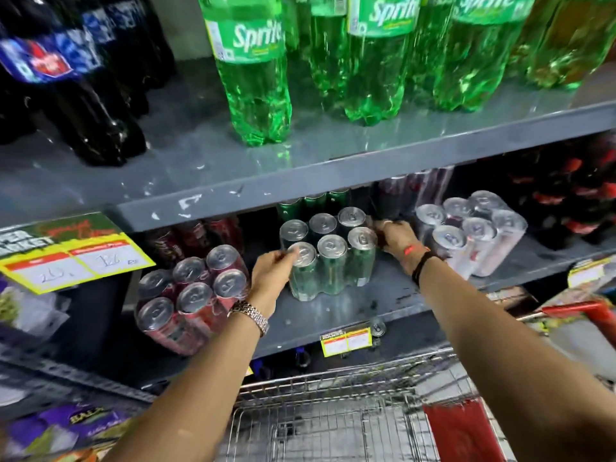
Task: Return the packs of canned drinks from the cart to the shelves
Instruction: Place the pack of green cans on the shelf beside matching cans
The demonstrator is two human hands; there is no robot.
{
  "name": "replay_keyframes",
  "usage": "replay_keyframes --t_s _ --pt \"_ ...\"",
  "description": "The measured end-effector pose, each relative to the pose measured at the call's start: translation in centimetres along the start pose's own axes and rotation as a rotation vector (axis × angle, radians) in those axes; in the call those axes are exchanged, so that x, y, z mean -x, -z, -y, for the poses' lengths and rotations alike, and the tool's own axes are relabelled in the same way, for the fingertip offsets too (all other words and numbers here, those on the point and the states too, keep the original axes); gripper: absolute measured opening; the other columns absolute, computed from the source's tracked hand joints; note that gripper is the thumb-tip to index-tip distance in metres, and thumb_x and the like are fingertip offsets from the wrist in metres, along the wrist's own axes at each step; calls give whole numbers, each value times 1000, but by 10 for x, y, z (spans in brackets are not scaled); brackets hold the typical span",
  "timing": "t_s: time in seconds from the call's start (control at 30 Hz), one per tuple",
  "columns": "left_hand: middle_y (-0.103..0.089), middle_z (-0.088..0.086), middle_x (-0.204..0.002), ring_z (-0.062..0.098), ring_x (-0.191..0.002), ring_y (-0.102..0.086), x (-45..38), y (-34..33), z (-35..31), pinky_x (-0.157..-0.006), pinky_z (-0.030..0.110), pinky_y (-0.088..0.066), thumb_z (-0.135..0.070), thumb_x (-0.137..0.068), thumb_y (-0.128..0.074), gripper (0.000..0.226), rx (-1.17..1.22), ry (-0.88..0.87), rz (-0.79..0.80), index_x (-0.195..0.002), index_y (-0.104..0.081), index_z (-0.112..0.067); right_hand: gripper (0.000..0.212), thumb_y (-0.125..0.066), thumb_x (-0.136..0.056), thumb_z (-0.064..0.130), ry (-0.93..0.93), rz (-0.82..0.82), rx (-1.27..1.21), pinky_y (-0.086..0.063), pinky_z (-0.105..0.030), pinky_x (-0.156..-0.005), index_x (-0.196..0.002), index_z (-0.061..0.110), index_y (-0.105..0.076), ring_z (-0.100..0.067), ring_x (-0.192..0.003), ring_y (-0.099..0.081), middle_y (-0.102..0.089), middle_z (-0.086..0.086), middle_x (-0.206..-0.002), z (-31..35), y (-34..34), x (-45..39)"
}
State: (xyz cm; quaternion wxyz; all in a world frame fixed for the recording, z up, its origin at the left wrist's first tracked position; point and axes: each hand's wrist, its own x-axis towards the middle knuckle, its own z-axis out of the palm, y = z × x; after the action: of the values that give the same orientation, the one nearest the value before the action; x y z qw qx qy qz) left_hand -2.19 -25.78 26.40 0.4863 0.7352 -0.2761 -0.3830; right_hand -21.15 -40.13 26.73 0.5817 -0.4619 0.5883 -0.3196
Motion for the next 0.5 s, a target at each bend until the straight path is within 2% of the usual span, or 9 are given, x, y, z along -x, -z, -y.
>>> replay_keyframes --t_s 0.03,0.1,0.13,0.17,0.2,0.27,0.33,0.4,0.5 --pt "-73 2 -94 15 -89 -65 4 -2 1 -91 41 -52 -54 -60 -72 40 -17 1 65 -81 -71 -21 22 -47 -86 7 -19 43 0 -44 -24 -56 -73 10 -64 -17 -68 -59 -65 -1 -59 0 5 7" --pt "-71 -1 -108 11 -99 -66 4 -8 7 -94 33 -53 -62 -46 -79 75 -123 -7 158 -106 -65 -20 33 -36 -83 -12 6 138 89 -41 -17 -48 -82 5 -64 -5 -50 -57 -62 8 -47 -9 13 16" --pt "-70 -3 -111 11 -102 -65 4 -11 9 -94 31 -52 -65 -36 -81 89 -195 -9 167 -111 -62 -20 36 -35 -81 -19 52 175 172 -42 -13 -47 -95 0 -61 2 -47 -56 -62 7 -54 -17 15 20" --pt "-68 -5 -112 12 -104 -64 4 -13 12 -94 31 -51 -64 -31 -83 96 -256 -6 160 -113 -60 -19 40 -39 -78 -23 94 223 249 -44 -9 -49 -107 -2 -55 7 -52 -58 -63 2 -68 -23 15 25" --pt "-65 -6 -112 13 -105 -63 4 -16 15 -92 30 -50 -59 -33 -86 96 -299 -7 132 -114 -56 -16 47 -48 -75 -24 129 277 285 -48 -9 -58 -117 -5 -48 5 -67 -62 -63 -3 -87 -29 12 29" --pt "-63 -1 -110 20 -106 -61 7 -18 17 -87 29 -48 -38 -48 -89 84 -389 -5 24 -117 -48 -9 69 -71 -68 -7 190 327 343 -51 -24 -87 -128 1 -39 -12 -102 -58 -59 -11 -117 -39 4 32" --pt "-66 8 -115 26 -106 -63 7 -20 19 -83 31 -49 -31 -53 -88 80 -478 -39 -80 -117 -46 -7 79 -82 -58 23 268 267 386 -47 -38 -100 -126 14 -42 -21 -113 -57 -61 -9 -124 -49 0 28" --pt "-68 10 -117 26 -106 -64 6 -22 17 -82 29 -49 -33 -51 -88 83 -525 -71 -111 -120 -48 -8 77 -82 -56 34 294 196 428 -47 -37 -99 -123 18 -46 -22 -113 -59 -65 -7 -121 -51 0 29" --pt "-68 8 -117 23 -106 -65 5 -20 15 -81 25 -48 -37 -48 -87 86 -569 -100 -97 -121 -51 -10 72 -79 -64 31 335 160 515 -42 -22 -88 -126 14 -47 -21 -113 -59 -65 -9 -121 -47 3 33"
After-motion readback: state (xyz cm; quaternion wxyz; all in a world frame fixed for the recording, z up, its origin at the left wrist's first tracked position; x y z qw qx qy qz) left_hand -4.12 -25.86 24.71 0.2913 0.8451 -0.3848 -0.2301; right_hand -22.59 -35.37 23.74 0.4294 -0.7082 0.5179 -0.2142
